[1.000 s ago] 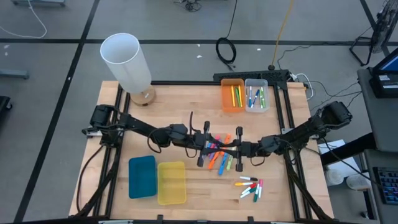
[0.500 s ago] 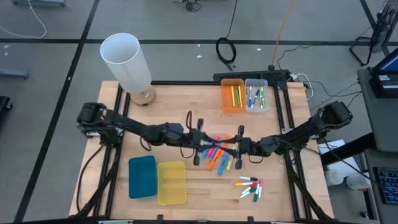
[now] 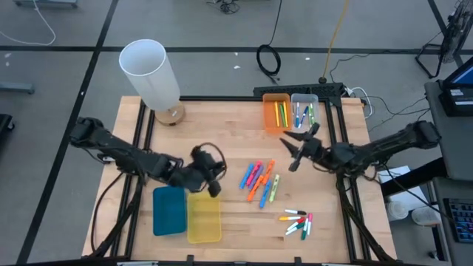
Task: Pick & Place Markers
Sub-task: Put the top white and black highlighter pen into the blue bin
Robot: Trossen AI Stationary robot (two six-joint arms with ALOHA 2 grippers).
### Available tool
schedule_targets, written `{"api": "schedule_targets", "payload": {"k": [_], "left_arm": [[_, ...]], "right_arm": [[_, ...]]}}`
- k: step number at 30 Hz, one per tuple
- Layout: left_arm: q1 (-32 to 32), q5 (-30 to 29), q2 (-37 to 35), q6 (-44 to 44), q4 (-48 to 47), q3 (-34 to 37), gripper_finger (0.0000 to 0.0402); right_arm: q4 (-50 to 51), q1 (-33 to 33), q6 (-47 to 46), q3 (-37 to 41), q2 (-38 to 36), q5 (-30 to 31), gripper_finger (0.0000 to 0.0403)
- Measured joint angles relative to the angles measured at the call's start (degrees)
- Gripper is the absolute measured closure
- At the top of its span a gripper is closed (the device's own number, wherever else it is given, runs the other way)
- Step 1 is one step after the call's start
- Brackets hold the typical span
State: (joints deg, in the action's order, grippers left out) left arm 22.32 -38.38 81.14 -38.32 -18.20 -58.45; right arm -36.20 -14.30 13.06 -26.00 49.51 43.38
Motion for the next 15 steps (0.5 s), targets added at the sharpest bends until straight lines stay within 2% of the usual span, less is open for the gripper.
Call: {"api": "schedule_targets", "payload": {"k": [3, 7, 15], "left_arm": [[3.5, 0.0, -0.4, -17.8, -9.5, 0.1, 0.0363], [9.0, 4.2, -0.1, -39.5, -17.8, 0.1, 0.0363], [21.8, 11.8, -0.2, -69.9, -24.5, 0.0, 0.0363]], "right_arm": [[5.4, 0.0, -0.7, 0.0, -5.0, 0.0, 0.0293], [7.0, 0.0, 0.9, 0.0, -8.5, 0.0, 0.0292], [6.3, 0.0, 3.9, 0.0, -9.8, 0.0, 0.0297]]}}
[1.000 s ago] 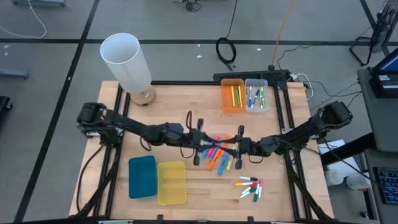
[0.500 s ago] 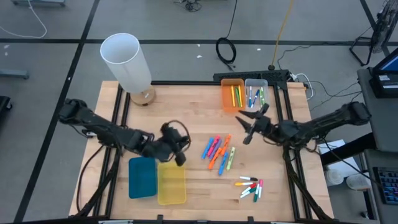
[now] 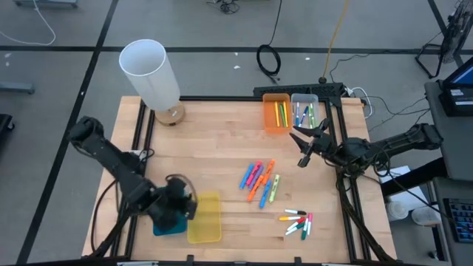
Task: Pick & Place Markers
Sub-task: Put the top white and black highlighter pen into the blue bin
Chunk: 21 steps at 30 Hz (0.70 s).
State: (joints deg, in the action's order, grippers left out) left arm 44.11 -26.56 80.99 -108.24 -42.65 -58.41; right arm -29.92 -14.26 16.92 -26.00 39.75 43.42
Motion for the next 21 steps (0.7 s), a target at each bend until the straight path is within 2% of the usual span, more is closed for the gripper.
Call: {"api": "schedule_targets", "payload": {"k": [4, 8, 14, 21], "left_arm": [[5.0, 1.9, 0.0, -13.6, -10.1, 0.0, 0.0363], [7.9, 7.0, 0.0, -23.5, -16.7, 0.0, 0.0363], [8.5, 14.5, 0.0, -25.8, -17.7, 0.0, 0.0363], [7.9, 16.4, 0.0, -26.1, -19.8, 0.0, 0.0363]], "right_arm": [[0.0, 0.0, -0.1, 0.0, 0.1, 0.0, 0.0298], [0.2, 0.0, -2.5, 0.0, 0.1, -0.1, 0.0298], [0.2, 0.0, -2.8, 0.0, 0.1, -0.1, 0.0298], [1.5, 0.0, -4.8, 0.3, 0.1, -0.1, 0.0298]]}}
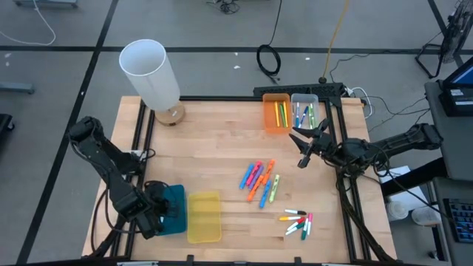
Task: Pick & Place Markers
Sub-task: Put the top white and black highlighter pen into the blue bin, then put the white and black highlighter pen into the blue bin
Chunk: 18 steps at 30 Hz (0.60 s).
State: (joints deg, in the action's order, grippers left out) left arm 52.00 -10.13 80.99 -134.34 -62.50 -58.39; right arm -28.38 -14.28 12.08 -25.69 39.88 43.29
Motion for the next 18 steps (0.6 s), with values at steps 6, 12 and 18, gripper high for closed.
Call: {"api": "schedule_targets", "payload": {"k": [6, 12, 18], "left_arm": [[-0.7, -0.4, 0.0, 0.4, -1.2, 0.0, 0.0322], [-0.6, -0.4, 0.0, 2.0, -1.1, 0.0, 0.0284], [-0.6, -2.6, 0.0, 3.1, -1.1, 0.0, 0.0285]], "right_arm": [[0.9, 0.0, -2.2, 0.0, 0.0, 0.1, 0.0298], [0.2, 0.0, -1.9, 0.1, 0.0, 0.1, 0.0298], [0.1, 0.0, -1.6, 0.1, 0.0, 0.0, 0.0298]]}}
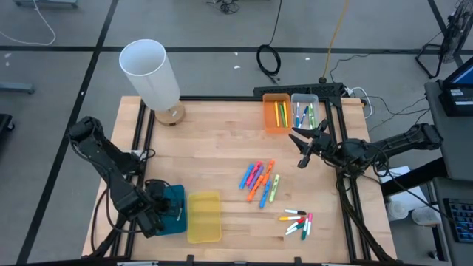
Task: Pick & Place Markers
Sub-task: Put the white and black highlighter pen into the blue bin
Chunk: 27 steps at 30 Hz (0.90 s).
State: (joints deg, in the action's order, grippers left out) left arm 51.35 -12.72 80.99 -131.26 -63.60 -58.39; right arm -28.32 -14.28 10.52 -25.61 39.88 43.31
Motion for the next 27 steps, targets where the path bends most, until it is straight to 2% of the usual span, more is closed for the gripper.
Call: {"api": "schedule_targets", "payload": {"k": [3, 6, 8, 10, 12, 13, 15, 16, 19, 21, 23, 24, 27], "left_arm": [[-0.1, -7.0, 0.0, 4.3, 0.0, 0.0, 0.0292], [-0.9, -19.8, 0.0, 14.8, 0.9, 0.0, 0.0299], [-1.8, -29.8, 0.0, 24.5, 3.0, 0.0, 0.0304], [-3.1, -38.9, 0.0, 36.5, 7.5, 0.0, 0.0308], [-4.9, -45.4, -0.1, 49.9, 14.6, 0.0, 0.0309], [-6.0, -46.7, -0.4, 57.7, 19.2, 0.0, 0.0309], [-8.9, -44.8, -1.2, 74.2, 30.0, 0.0, 0.0309], [-10.5, -41.4, -1.4, 82.7, 36.5, 0.0, 0.0309], [-15.3, -25.9, -1.5, 107.1, 54.9, 0.0, 0.0309], [-17.9, -14.7, -1.5, 119.8, 63.5, 0.0, 0.0309], [-20.5, -6.6, -1.6, 127.3, 66.4, 0.0, 0.0309], [-21.8, -4.7, -1.6, 129.4, 66.3, 0.0, 0.0309], [-25.8, -4.1, -1.5, 131.3, 65.0, 0.0, 0.0309]], "right_arm": [[0.4, 0.0, -0.8, 0.0, 0.0, 0.0, 0.0298], [0.7, 0.0, -2.1, 0.0, 0.0, 0.0, 0.0298], [1.0, 0.0, -2.7, 0.0, 0.0, -0.4, 0.0298], [1.2, 0.0, -2.7, 0.0, 0.0, -3.6, 0.0298], [1.3, -0.1, -2.5, 0.0, 0.0, -8.6, 0.0298], [1.2, -0.1, -2.5, 0.0, 0.0, -11.6, 0.0298], [1.4, -0.1, -3.0, 0.0, 0.0, -16.9, 0.0298], [2.0, -0.4, -3.6, -0.3, 0.0, -18.6, 0.0298], [6.0, -3.2, -5.1, -2.7, 0.6, -19.4, 0.0297], [10.7, -6.2, -6.3, -4.8, 1.9, -19.4, 0.0294], [15.6, -9.7, -8.0, -7.2, 4.6, -19.4, 0.0289], [17.8, -11.7, -9.2, -8.4, 6.2, -19.3, 0.0287], [23.9, -17.6, -14.6, -11.4, 12.8, -16.0, 0.0281]]}}
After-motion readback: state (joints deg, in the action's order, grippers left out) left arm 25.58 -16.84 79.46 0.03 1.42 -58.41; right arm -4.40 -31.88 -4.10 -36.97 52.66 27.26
